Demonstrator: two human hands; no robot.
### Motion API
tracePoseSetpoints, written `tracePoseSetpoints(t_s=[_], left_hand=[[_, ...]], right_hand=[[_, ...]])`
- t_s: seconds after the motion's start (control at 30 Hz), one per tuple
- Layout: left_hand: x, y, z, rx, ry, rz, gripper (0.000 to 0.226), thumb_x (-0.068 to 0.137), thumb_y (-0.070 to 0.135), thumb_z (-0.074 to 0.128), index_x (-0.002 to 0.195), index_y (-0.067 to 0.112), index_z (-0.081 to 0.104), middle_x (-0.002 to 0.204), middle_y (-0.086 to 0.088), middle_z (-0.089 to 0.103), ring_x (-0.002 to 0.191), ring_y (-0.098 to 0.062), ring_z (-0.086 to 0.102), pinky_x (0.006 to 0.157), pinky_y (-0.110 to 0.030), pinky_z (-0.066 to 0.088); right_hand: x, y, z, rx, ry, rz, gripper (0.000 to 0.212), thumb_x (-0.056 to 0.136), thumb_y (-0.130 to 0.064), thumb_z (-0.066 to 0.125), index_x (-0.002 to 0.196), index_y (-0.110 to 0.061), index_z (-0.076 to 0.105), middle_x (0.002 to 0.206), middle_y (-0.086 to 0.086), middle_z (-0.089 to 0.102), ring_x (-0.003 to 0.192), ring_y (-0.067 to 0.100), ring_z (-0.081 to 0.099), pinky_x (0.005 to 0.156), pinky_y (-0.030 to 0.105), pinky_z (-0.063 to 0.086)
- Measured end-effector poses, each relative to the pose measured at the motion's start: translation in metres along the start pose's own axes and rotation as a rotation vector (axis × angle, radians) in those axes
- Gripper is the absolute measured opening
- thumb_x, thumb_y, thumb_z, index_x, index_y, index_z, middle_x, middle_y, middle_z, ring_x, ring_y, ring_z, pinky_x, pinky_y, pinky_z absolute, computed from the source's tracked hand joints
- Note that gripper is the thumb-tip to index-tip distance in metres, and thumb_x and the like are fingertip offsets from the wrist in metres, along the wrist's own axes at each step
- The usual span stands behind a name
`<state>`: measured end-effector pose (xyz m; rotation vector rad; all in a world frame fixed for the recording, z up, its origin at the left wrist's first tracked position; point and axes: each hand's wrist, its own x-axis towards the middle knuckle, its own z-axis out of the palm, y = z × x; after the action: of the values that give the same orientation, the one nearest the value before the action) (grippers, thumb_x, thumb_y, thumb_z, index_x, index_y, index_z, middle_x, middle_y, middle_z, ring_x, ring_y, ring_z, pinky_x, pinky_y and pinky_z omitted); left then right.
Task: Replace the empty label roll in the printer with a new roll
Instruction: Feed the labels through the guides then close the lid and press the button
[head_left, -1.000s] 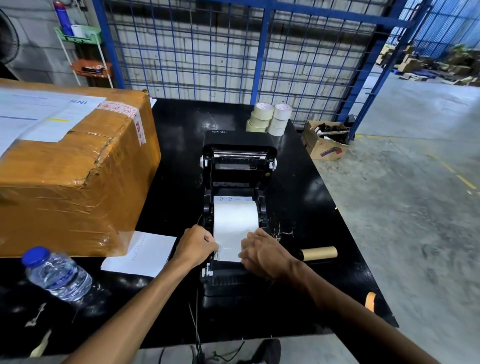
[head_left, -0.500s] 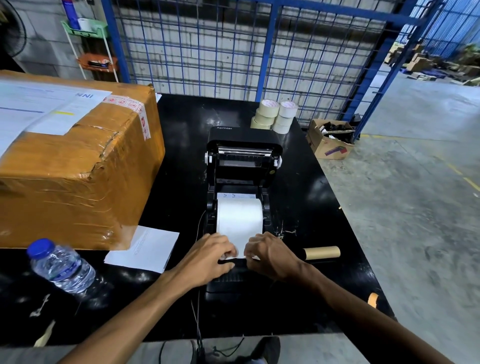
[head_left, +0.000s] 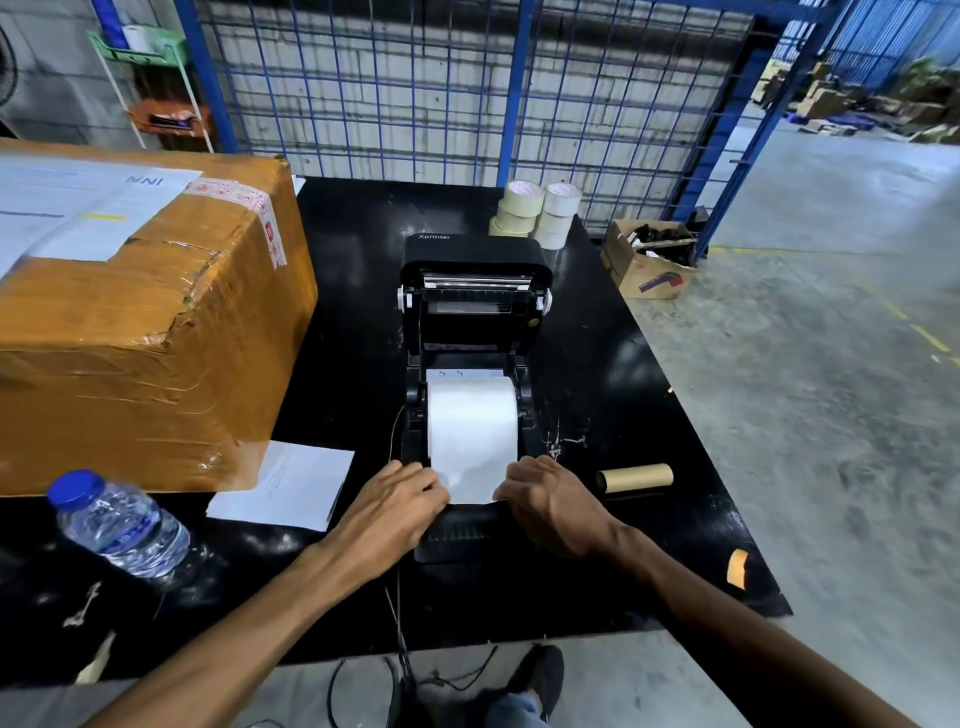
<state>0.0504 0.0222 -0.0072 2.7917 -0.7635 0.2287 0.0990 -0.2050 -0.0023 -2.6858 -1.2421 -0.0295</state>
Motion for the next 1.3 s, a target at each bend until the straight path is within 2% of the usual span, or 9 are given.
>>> tracePoseSetpoints(t_s=[0.07, 0.13, 0.33, 0.47, 0.6, 0.77, 0.97, 1.1, 1.3], left_hand=[[-0.002, 0.003, -0.003, 0.026, 0.027, 0.023, 0.023, 0.067, 0.000, 0.076, 0.073, 0.017, 0.061, 0.071, 0.006, 0.056, 0.064, -0.014, 0.050, 0.064, -0.024, 0.019], [-0.005, 0.006, -0.004, 0.052, 0.035, 0.052, 0.025, 0.065, -0.005, 0.072, 0.074, 0.015, 0.061, 0.073, 0.004, 0.055, 0.069, -0.017, 0.049, 0.064, -0.026, 0.022], [-0.019, 0.009, 0.002, -0.013, -0.013, 0.085, 0.018, 0.079, 0.000, 0.064, 0.080, 0.018, 0.060, 0.077, 0.007, 0.053, 0.075, -0.012, 0.043, 0.065, -0.025, 0.027], [-0.027, 0.013, 0.007, -0.054, -0.030, 0.084, 0.017, 0.084, 0.005, 0.064, 0.083, 0.022, 0.062, 0.078, 0.010, 0.053, 0.076, -0.010, 0.042, 0.065, -0.024, 0.029], [-0.035, 0.020, 0.004, -0.061, -0.037, 0.069, 0.020, 0.078, 0.003, 0.068, 0.086, 0.021, 0.066, 0.080, 0.009, 0.057, 0.077, -0.012, 0.048, 0.068, -0.024, 0.030], [-0.047, 0.035, 0.005, -0.047, -0.026, 0.027, 0.022, 0.075, 0.001, 0.071, 0.086, 0.020, 0.066, 0.080, 0.009, 0.057, 0.078, -0.013, 0.050, 0.069, -0.025, 0.030], [-0.060, 0.057, 0.003, 0.019, 0.015, -0.035, 0.027, 0.068, -0.003, 0.074, 0.085, 0.017, 0.069, 0.081, 0.006, 0.062, 0.080, -0.015, 0.049, 0.067, -0.026, 0.029], [-0.066, 0.069, 0.001, 0.035, 0.049, -0.073, 0.029, 0.065, -0.004, 0.077, 0.084, 0.017, 0.069, 0.080, 0.006, 0.061, 0.079, -0.014, 0.044, 0.066, -0.027, 0.029], [-0.079, 0.080, 0.005, 0.058, 0.064, -0.105, 0.026, 0.068, 0.000, 0.077, 0.087, 0.017, 0.071, 0.082, 0.006, 0.064, 0.079, -0.018, 0.055, 0.068, -0.029, 0.032]], right_hand=[[-0.003, -0.002, -0.001, -0.005, 0.013, -0.020, 0.012, 0.079, -0.008, 0.064, 0.088, -0.015, 0.067, 0.076, 0.002, 0.060, 0.069, 0.021, 0.057, 0.069, 0.025, 0.028], [-0.007, -0.003, -0.001, -0.030, 0.025, -0.044, 0.012, 0.077, -0.010, 0.068, 0.088, -0.015, 0.065, 0.077, 0.002, 0.059, 0.069, 0.020, 0.055, 0.069, 0.025, 0.028], [-0.022, -0.009, 0.004, -0.003, 0.041, -0.075, 0.006, 0.084, -0.020, 0.067, 0.086, -0.019, 0.062, 0.078, -0.001, 0.057, 0.073, 0.016, 0.052, 0.071, 0.023, 0.030], [-0.031, -0.014, 0.001, 0.021, 0.015, -0.061, 0.005, 0.082, -0.018, 0.068, 0.085, -0.019, 0.063, 0.078, -0.001, 0.058, 0.073, 0.018, 0.055, 0.070, 0.024, 0.031], [-0.037, -0.018, -0.003, 0.055, -0.003, -0.062, 0.009, 0.077, -0.013, 0.067, 0.084, -0.018, 0.064, 0.077, 0.000, 0.058, 0.073, 0.018, 0.056, 0.071, 0.023, 0.030], [-0.048, -0.026, -0.003, 0.103, -0.035, -0.050, 0.021, 0.078, -0.021, 0.045, 0.079, -0.017, 0.066, 0.073, 0.001, 0.059, 0.071, 0.021, 0.060, 0.072, 0.024, 0.031], [-0.061, -0.035, 0.001, 0.099, 0.086, -0.056, 0.016, 0.068, -0.013, 0.057, 0.077, -0.018, 0.068, 0.068, -0.002, 0.058, 0.067, 0.011, 0.049, 0.069, 0.021, 0.031], [-0.070, -0.043, 0.002, 0.061, 0.087, -0.029, 0.027, 0.067, -0.018, 0.044, 0.077, -0.019, 0.069, 0.068, -0.002, 0.060, 0.062, 0.019, 0.059, 0.067, 0.022, 0.032], [-0.083, -0.053, 0.001, 0.071, 0.062, -0.029, 0.031, 0.072, -0.017, 0.042, 0.084, -0.017, 0.071, 0.074, 0.000, 0.062, 0.066, 0.021, 0.058, 0.066, 0.026, 0.034]])
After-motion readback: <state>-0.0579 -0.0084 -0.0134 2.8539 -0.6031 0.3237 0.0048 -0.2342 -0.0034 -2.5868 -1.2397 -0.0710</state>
